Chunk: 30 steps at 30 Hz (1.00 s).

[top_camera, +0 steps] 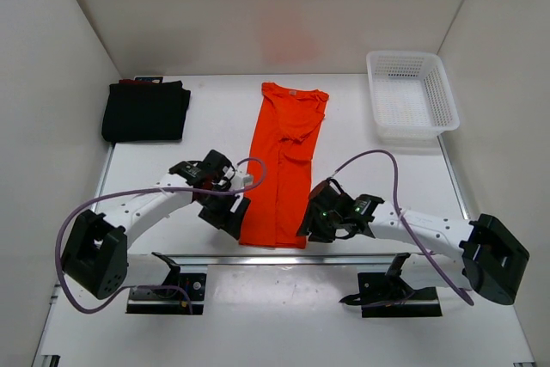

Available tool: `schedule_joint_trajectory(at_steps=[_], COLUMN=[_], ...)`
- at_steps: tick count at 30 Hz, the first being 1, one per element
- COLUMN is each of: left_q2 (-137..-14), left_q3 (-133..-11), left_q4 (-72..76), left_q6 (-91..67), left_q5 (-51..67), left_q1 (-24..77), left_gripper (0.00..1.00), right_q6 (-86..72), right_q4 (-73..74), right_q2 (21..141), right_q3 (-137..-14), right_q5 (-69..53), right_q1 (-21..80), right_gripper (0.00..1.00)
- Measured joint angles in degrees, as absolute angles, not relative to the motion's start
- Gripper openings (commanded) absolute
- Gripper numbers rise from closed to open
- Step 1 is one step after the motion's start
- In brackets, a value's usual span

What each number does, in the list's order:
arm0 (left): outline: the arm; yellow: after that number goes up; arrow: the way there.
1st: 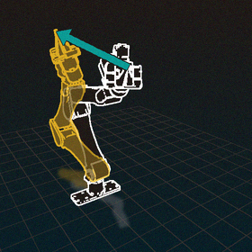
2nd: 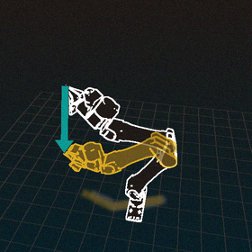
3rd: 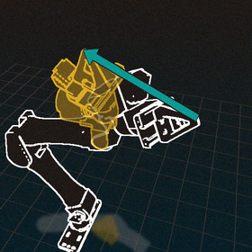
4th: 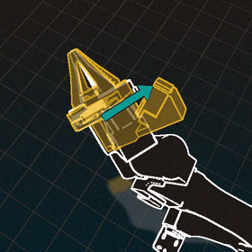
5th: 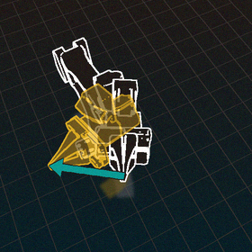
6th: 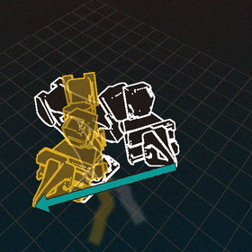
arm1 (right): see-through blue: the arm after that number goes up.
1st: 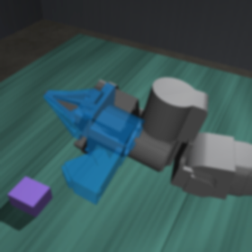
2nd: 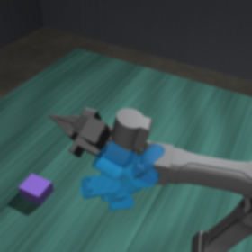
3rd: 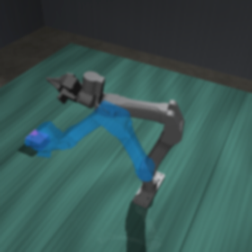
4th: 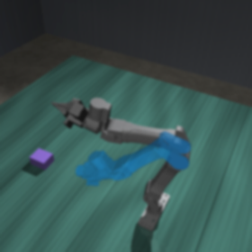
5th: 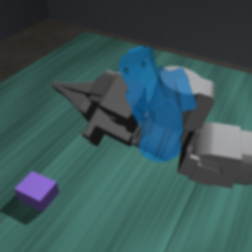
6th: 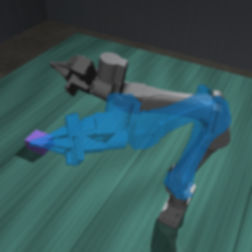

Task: Fold and stack the t-shirts
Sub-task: Rotate the tshirt 90 degrees, then grab the bottom of the folded rectangular tshirt with both arms

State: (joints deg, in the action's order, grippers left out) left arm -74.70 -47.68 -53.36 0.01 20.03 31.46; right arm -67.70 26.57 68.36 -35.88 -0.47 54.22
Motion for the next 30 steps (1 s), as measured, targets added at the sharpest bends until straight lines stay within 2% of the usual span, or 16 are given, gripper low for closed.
schedule_joint_trajectory(at_steps=[6, 12, 21, 23, 27, 30], left_q2=[-74.9, -78.0, -83.0, -82.9, -83.1, -84.7], left_q3=[-42.5, -39.6, -41.4, -41.1, -39.9, -39.4], left_q4=[-47.7, -43.9, -39.5, -38.5, -37.0, -36.1], left_q6=[-6.2, -10.8, -16.0, -16.6, -17.6, -18.9], left_q5=[20.1, 19.9, 22.1, 22.1, 22.5, 24.3], left_q1=[33.0, 36.0, 33.4, 34.1, 35.3, 34.4], left_gripper=[0.75, 0.77, 0.75, 0.69, 0.46, 0.43], right_q6=[-67.3, -66.2, -66.2, -66.2, -66.2, -65.7], right_q4=[26.2, 26.2, 25.8, 24.9, 24.6, 24.6], right_q2=[71.0, 75.1, 75.2, 74.5, 74.2, 74.4], right_q3=[-35.4, -35.5, -35.4, -34.9, -34.7, -34.7], right_q5=[-1.5, -3.3, -4.4, -4.8, -5.2, -5.7], right_q1=[53.0, 52.9, 52.6, 52.1, 51.3, 50.9], right_gripper=[0.35, 0.33, 0.3, 0.29, 0.32, 0.31])
